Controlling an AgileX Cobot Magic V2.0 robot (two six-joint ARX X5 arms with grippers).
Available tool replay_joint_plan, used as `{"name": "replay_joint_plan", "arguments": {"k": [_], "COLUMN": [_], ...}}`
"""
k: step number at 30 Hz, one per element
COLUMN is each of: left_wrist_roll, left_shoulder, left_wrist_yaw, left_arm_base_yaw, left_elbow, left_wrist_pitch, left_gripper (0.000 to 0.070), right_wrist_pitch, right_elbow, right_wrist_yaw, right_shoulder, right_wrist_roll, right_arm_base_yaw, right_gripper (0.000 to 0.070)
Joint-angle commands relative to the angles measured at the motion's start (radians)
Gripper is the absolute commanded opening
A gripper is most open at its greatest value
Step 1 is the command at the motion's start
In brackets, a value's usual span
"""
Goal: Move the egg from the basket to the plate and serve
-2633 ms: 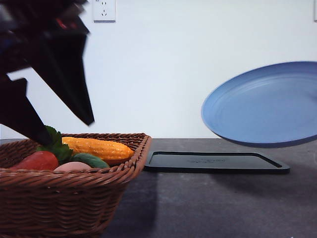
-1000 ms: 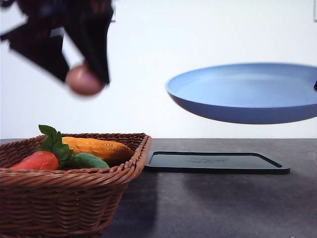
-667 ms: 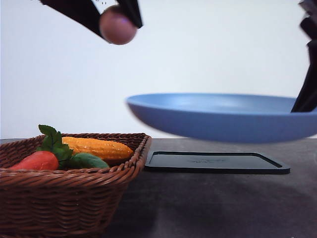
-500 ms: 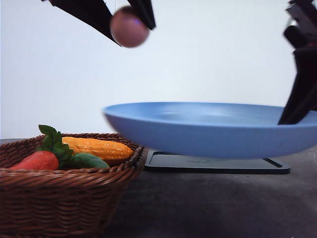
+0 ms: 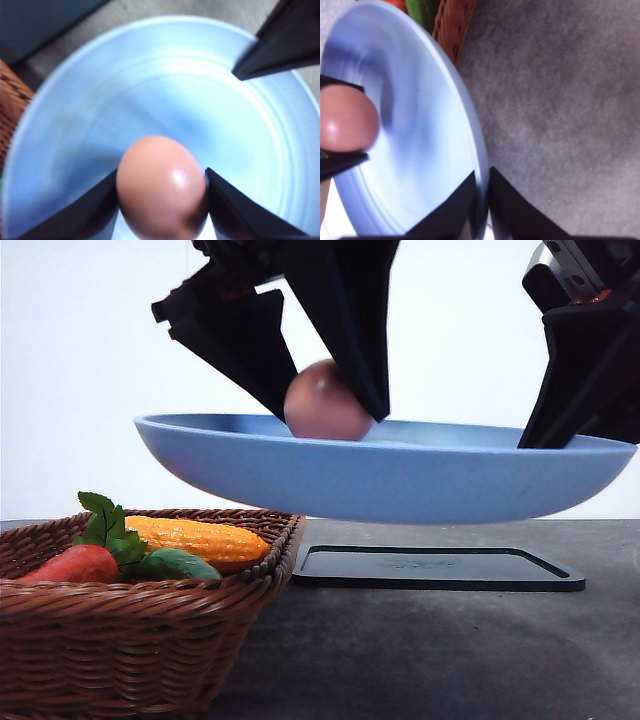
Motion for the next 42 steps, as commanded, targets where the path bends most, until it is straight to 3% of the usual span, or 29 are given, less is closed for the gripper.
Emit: {"name": "replay_joint_plan", "arguments": {"k": [1, 6, 12, 24, 27, 33, 42], "left_wrist_roll": [0.013, 0.012, 0.010, 0.025, 0.037, 0.037, 0.011], "left_shoulder": [0.024, 0.039, 0.038, -0.017, -0.066, -0.202, -0.429], "left_wrist_yaw": [0.000, 0.000, 0.000, -0.033, -0.104, -0.340, -0.549], "left_arm_base_yaw": [-0.014, -0.024, -0.030, -0.030, -0.026, -0.020, -0.013], "left_elbow": [0.015, 0.015, 0.017, 0.145, 0.176, 0.191, 0.192], "left_wrist_pitch": [0.010, 0.006, -0.002, -0.123, -0.187, -0.319, -0.357], "left_gripper": [0.0253, 0.0269, 0.0443, 0.0444, 0.0443, 0.0443, 0.0442], "right_wrist_pitch": [0.003, -0.012, -0.020, -0.051, -0.051, -0.051, -0.053], "right_elbow": [0.019, 0.019, 0.019, 0.019, 0.019, 0.032, 0.198], "right_wrist_yaw": [-0.012, -0.011, -0.012, -0.013, -0.013, -0.020, -0.021], "right_shoulder": [0.011, 0.010, 0.010, 0.011, 0.011, 0.031, 0.243], "right_wrist_roll": [-0.005, -0.006, -0.012, -0.036, -0.044, -0.085, -0.160], "right_arm_base_yaw": [0.006, 0.006, 0.006, 0.006, -0.002, -0.081, -0.210], "right_gripper": [0.0000, 0.0000, 0.0000, 0.0000, 0.0000, 0.0000, 0.0000]}}
